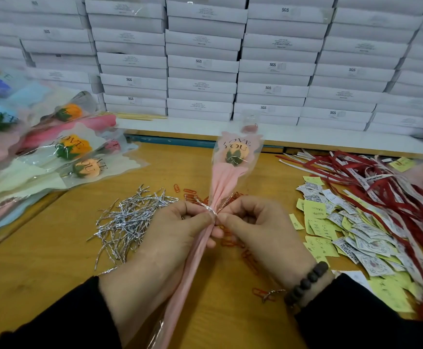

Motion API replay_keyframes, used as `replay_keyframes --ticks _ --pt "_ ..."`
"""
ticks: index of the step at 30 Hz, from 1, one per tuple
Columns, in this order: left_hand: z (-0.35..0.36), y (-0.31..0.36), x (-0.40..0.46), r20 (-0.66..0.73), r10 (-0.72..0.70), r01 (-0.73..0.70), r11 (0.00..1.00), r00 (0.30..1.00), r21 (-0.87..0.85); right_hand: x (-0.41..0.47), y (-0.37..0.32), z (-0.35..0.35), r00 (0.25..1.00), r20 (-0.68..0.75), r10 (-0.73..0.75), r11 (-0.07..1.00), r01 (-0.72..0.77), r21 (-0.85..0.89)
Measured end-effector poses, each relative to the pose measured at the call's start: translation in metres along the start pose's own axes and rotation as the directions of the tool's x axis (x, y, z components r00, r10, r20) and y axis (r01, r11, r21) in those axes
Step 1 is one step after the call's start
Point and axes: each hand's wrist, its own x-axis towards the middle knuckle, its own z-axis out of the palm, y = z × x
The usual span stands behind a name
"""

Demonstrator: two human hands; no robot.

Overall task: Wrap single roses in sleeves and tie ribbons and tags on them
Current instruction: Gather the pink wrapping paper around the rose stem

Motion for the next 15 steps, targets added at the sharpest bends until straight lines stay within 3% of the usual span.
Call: replay_keyframes --ticks 9,15 --pt "-0.0006 -0.0004 -0.0002 0.048 -0.014 0.014 1.000 0.999 -0.013 0.0022 -0.0001 -0.0037 0.997 -0.067 -0.048 0.995 0.041 -0.091" --pt "-0.0018 -0.0043 0.0016 0.005 -0.018 0.018 1.000 1.000 0.008 0.0014 -0.0012 -0.0029 0.998 -0.052 -0.029 0.990 0.022 -0.138"
